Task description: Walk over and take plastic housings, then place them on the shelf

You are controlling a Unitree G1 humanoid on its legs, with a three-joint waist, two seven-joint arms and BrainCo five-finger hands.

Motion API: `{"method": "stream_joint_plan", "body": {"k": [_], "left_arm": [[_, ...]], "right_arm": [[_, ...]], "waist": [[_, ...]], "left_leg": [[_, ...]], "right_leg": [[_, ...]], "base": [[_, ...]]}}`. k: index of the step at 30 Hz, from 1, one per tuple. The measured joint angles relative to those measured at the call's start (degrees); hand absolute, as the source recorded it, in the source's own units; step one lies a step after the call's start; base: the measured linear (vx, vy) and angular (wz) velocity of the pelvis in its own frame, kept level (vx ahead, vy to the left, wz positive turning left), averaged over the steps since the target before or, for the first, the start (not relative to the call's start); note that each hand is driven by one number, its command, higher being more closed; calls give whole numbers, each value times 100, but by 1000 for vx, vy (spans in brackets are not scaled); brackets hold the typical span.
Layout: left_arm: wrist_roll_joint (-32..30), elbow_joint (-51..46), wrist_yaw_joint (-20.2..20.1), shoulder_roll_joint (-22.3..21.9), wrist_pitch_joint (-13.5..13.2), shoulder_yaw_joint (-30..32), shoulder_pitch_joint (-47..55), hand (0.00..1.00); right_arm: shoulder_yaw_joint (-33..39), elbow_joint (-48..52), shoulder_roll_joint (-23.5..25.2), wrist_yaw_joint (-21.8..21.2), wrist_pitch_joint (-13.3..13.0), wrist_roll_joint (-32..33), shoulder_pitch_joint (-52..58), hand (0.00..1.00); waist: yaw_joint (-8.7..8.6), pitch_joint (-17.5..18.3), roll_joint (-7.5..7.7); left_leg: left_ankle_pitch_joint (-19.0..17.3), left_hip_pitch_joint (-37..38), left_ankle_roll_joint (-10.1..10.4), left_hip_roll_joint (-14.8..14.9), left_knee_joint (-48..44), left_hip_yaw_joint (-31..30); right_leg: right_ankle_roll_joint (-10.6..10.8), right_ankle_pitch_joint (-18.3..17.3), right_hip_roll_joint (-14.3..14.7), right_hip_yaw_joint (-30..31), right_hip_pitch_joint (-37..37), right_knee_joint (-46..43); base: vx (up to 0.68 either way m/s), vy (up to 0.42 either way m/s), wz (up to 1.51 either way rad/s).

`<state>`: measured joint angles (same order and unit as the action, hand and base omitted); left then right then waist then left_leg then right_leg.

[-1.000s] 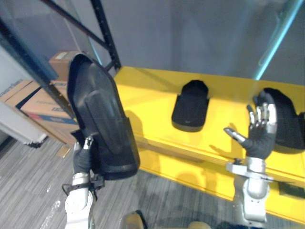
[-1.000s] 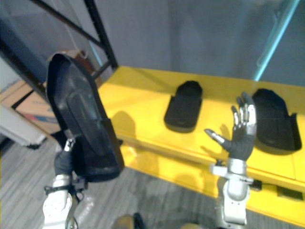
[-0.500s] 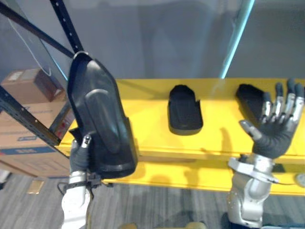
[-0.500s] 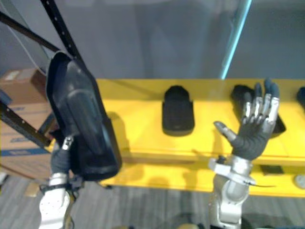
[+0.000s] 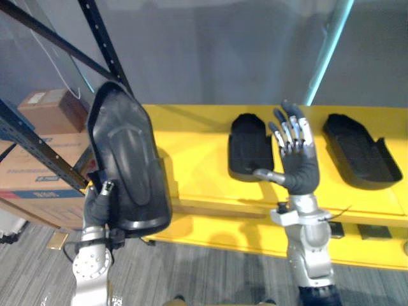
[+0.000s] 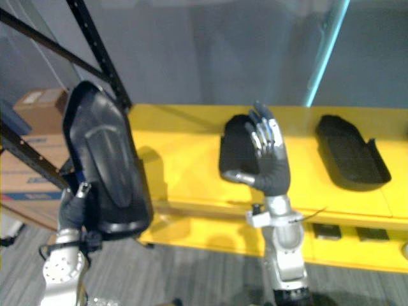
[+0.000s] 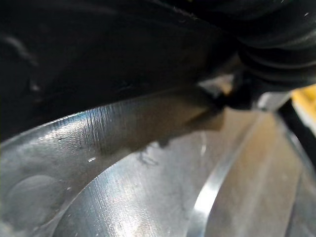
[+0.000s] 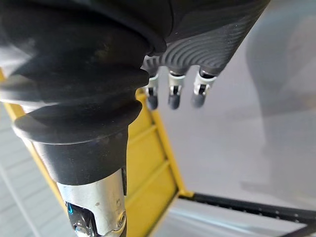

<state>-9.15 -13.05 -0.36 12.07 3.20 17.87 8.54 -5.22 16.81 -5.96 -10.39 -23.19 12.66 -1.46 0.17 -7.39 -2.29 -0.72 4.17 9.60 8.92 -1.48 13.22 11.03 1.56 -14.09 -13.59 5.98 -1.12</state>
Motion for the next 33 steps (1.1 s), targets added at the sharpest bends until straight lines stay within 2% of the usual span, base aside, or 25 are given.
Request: {"method": "stream_joint_plan", "body": {"k": [3,7,10,17,20,22,24,26,28,33], "left_arm": [[-3,666,-87,514,292,158,-398,100],[-83,1803,-251,1193,680,478,-1056,100],[-93,2460,-351,1506,790,454,-1561,100],[-128,3218,-488,1716,951,421,-2269,100],[-285,3492,-499,1746,954,333,-2494,100],[-319,3525,-532,1782,957,330,-2582,100],[-342,3642,-607,1865,981,322,-2690,100],[-560,3746,-793,2011,1142,230,-2866,100],[-722,3881,-974,2144,1186,154,-2957,100],[-943,4199,-1128,2141,1228,153,-3033,100]], "right_arm": [[-182,4,-8,-207,187,22,43,0],[-505,53,-67,-436,472,239,284,0],[-661,69,-146,-463,570,234,398,0],[-933,315,-229,-459,628,243,652,0],[-962,339,-330,-456,735,247,800,0],[-970,345,-407,-459,789,256,858,0],[-960,354,-445,-458,821,257,925,0],[-956,435,-497,-450,820,254,1050,0],[-941,555,-574,-398,778,251,1085,0],[-836,778,-603,-43,528,254,1152,0]], "waist": [[-25,8,68],[-97,12,70],[-132,11,67],[-401,-10,14],[-448,-52,-67],[-553,-89,-141],[-565,-81,-221],[-606,-90,-299],[-621,-86,-363],[-733,-82,-452]], "left_leg": [[53,110,17,3,142,154],[65,162,15,9,199,336],[66,188,14,12,200,449],[65,192,12,28,208,531],[58,278,5,38,216,646],[58,282,5,39,217,667],[58,292,4,44,217,779],[58,324,4,43,217,797],[51,393,-6,43,220,899],[42,393,-17,38,217,1020]], "right_leg": [[-27,4,21,121,-67,29],[-33,64,45,316,-167,69],[-31,66,52,411,-206,72],[-31,66,73,512,-286,64],[-30,67,92,629,-306,48],[-30,66,95,662,-331,26],[-27,68,105,769,-407,-7],[-19,72,107,809,-409,-24],[-17,74,117,908,-420,-37],[0,85,126,1053,-534,-72]], "base": [[-24,6,-20],[2,8,-24],[23,6,-15],[11,0,-8],[-21,-3,-19],[-39,-2,-8],[-40,2,-18],[-20,-2,-12],[-28,2,-18],[-33,0,-14]]}}
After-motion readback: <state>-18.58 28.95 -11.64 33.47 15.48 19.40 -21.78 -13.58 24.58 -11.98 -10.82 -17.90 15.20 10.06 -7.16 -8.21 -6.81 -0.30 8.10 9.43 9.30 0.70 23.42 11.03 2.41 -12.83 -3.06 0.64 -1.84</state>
